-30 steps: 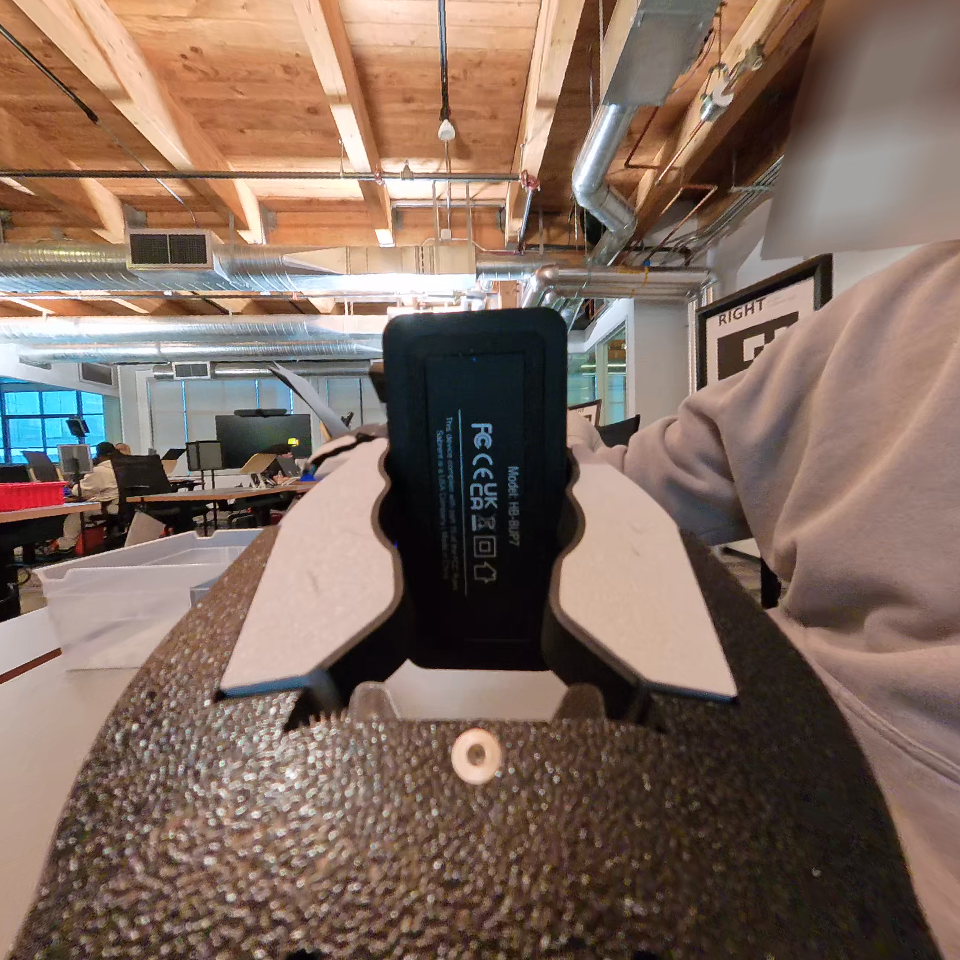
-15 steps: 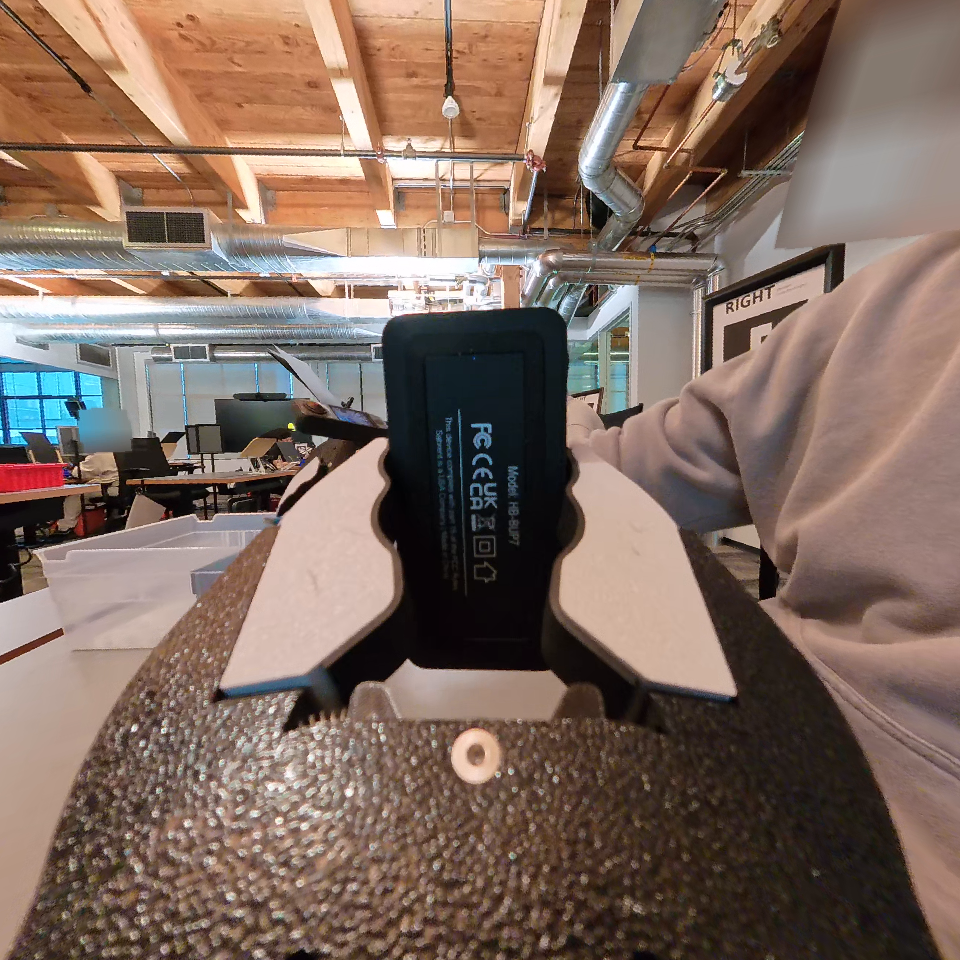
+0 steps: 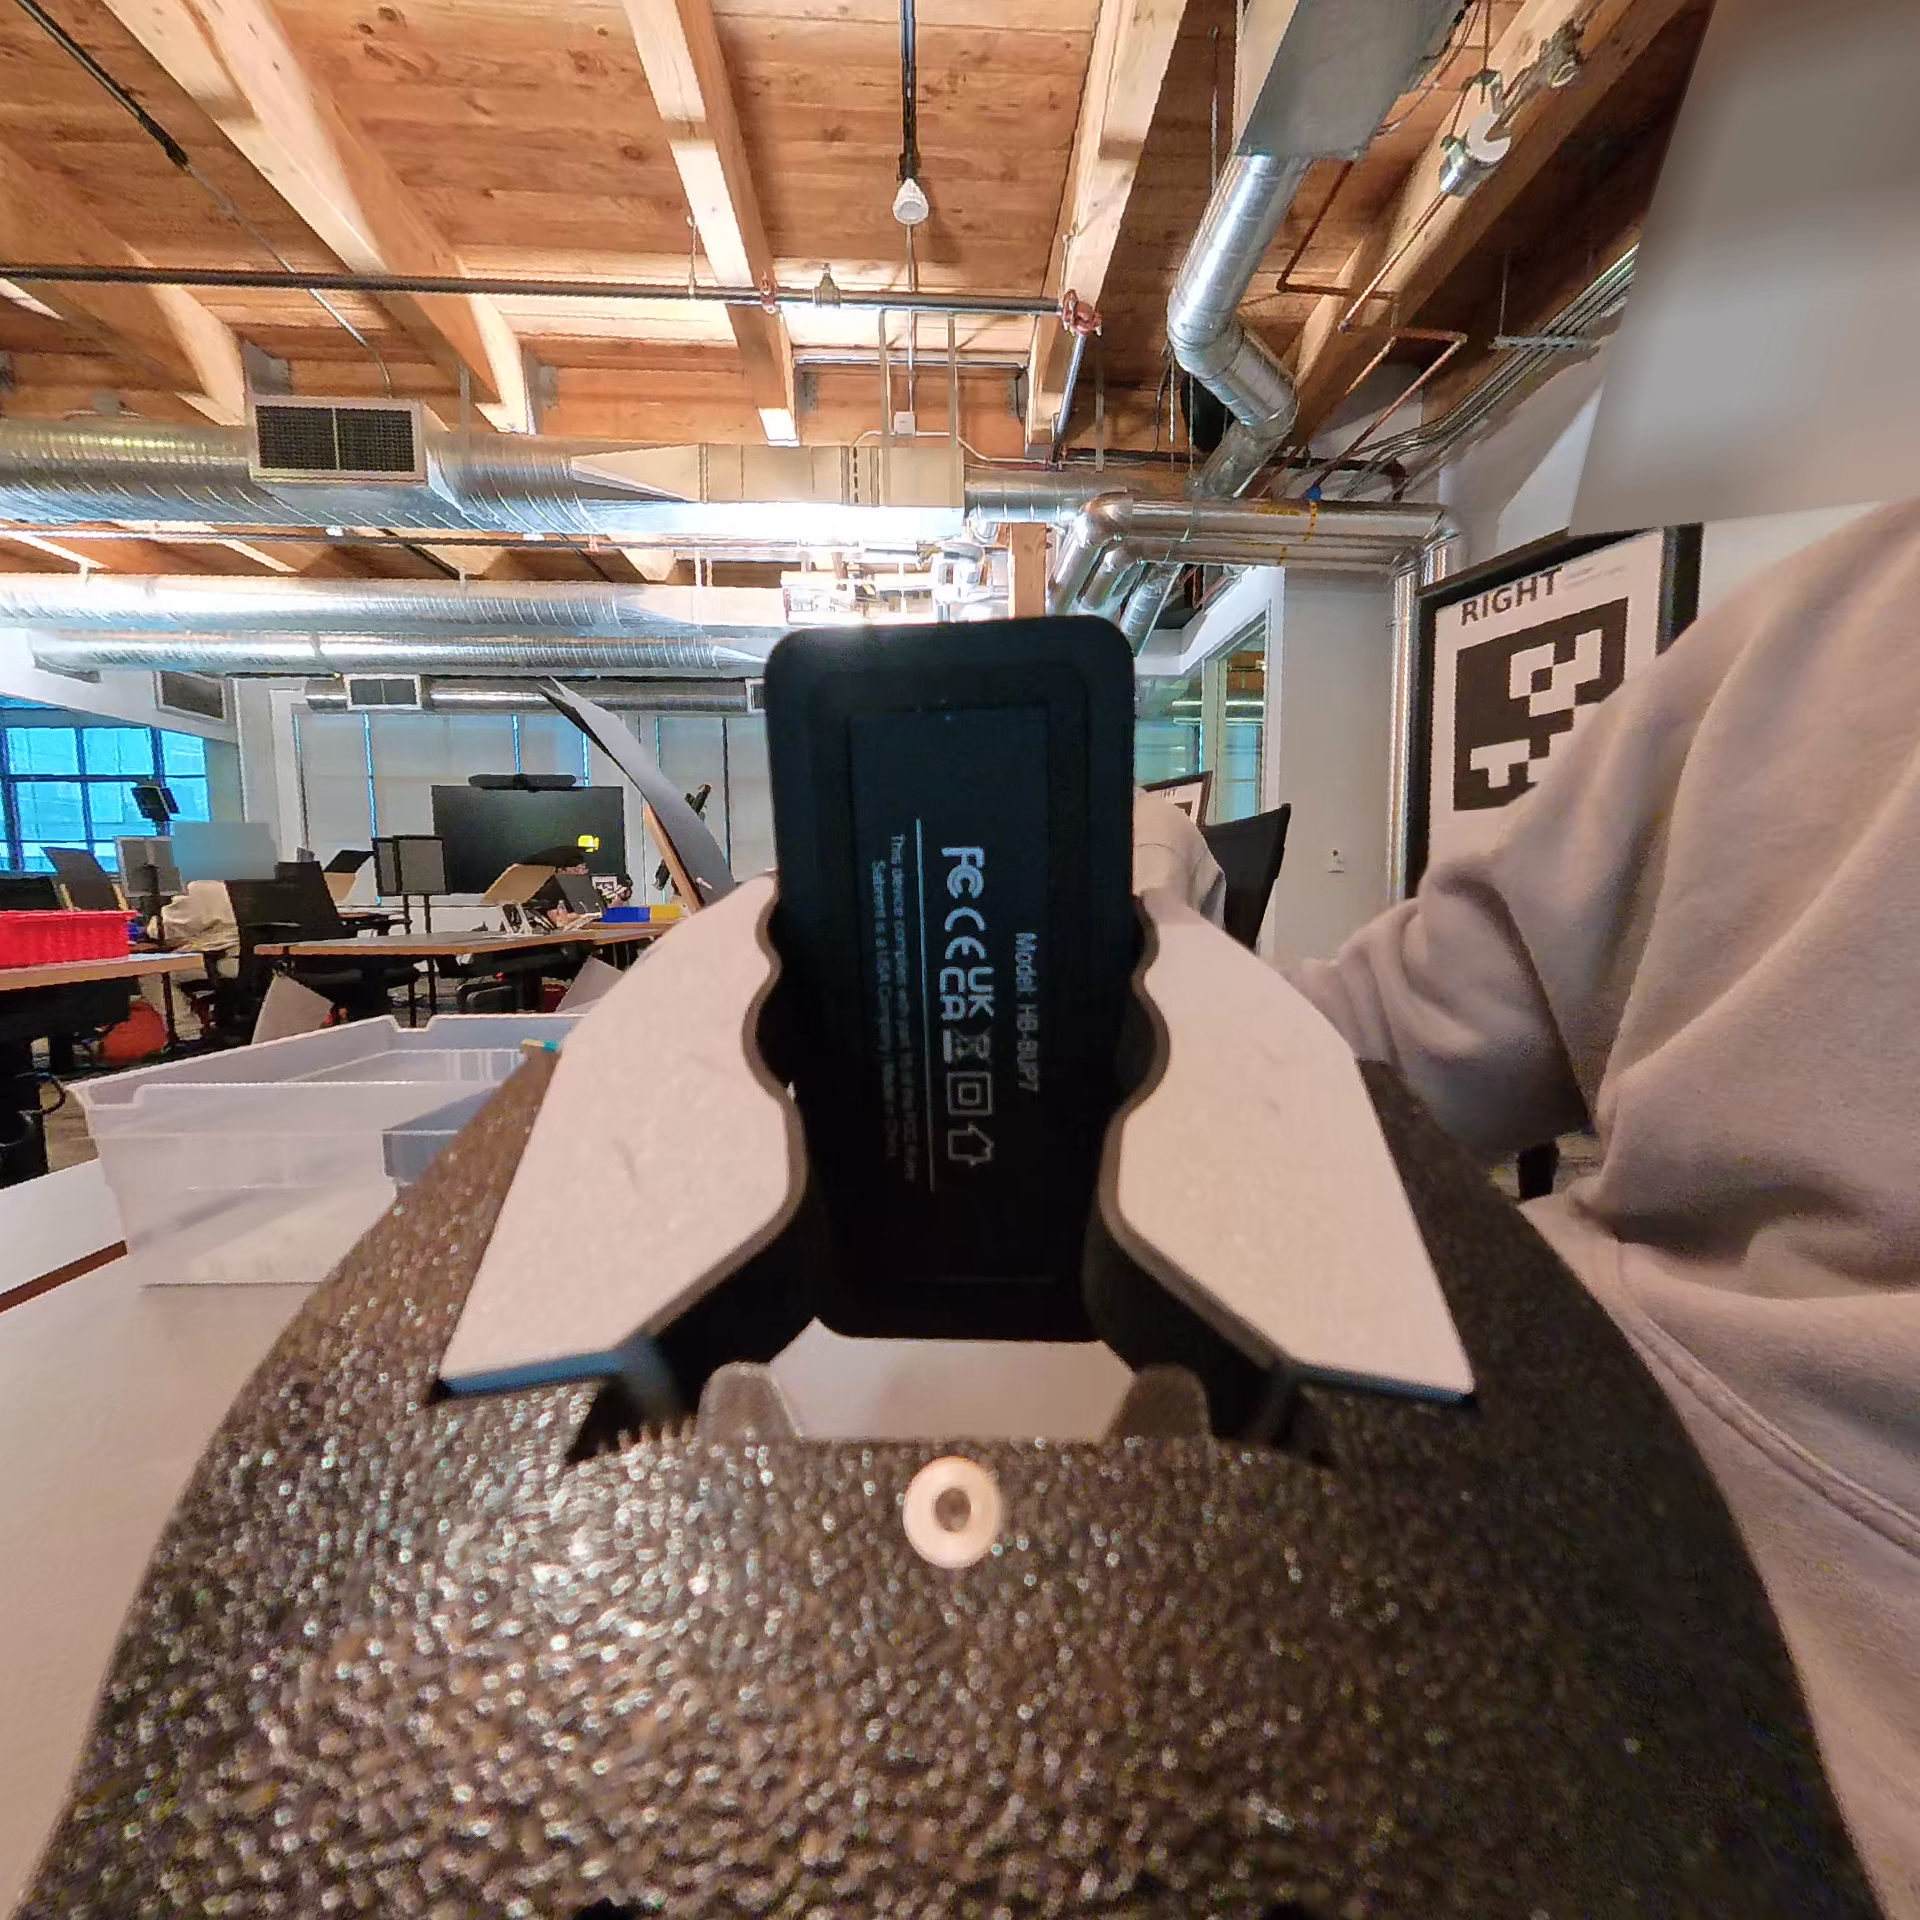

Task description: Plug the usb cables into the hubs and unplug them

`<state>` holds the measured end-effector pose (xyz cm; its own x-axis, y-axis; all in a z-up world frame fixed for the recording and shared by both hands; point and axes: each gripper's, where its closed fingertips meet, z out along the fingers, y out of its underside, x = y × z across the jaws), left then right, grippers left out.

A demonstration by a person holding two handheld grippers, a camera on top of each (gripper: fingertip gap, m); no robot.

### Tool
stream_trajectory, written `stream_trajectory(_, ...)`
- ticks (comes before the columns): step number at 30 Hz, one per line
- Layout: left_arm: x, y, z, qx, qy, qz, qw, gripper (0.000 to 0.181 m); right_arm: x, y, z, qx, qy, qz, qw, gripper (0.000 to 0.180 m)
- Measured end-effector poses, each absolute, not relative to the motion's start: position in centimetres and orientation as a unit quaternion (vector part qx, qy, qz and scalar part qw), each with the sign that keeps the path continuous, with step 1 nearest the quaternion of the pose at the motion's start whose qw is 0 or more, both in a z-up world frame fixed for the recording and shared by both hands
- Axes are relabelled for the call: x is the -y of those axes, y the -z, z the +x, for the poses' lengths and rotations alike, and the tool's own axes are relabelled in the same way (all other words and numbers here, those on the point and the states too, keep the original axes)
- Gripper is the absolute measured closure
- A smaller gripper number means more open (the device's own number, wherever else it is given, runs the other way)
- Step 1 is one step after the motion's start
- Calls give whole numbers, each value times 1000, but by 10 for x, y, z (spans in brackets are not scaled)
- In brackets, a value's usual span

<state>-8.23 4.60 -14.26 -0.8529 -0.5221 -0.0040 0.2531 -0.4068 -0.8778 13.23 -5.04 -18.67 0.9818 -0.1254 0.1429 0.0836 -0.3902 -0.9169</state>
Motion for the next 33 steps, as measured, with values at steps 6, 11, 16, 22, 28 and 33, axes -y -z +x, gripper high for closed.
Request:
stream_trajectory(6, -31, 148, -81, -511, 819, -127, 229, 122, -17, 145, -46, 131, -32, -735, 665, 104)
stream_trajectory(11, -31, 140, -84, -485, 835, -117, 231, 121, -43, 178, -77, 151, -42, -747, 646, 101)
stream_trajectory(16, -30, 140, -84, -485, 834, -113, 238, 121, -50, 182, -85, 144, -77, -738, 654, 112)
stream_trajectory(22, -24, 142, -83, -494, 828, -109, 239, 121, -53, 183, -92, 169, -100, -722, 664, 124)
stream_trajectory(28, -32, 144, -73, -501, 816, -155, 242, 120, -46, 169, -74, 153, -51, -700, 696, 125)
stream_trajectory(33, -31, 156, -53, -571, 742, -245, 250, 103, -36, 172, -51, 204, 138, -717, 652, 125)
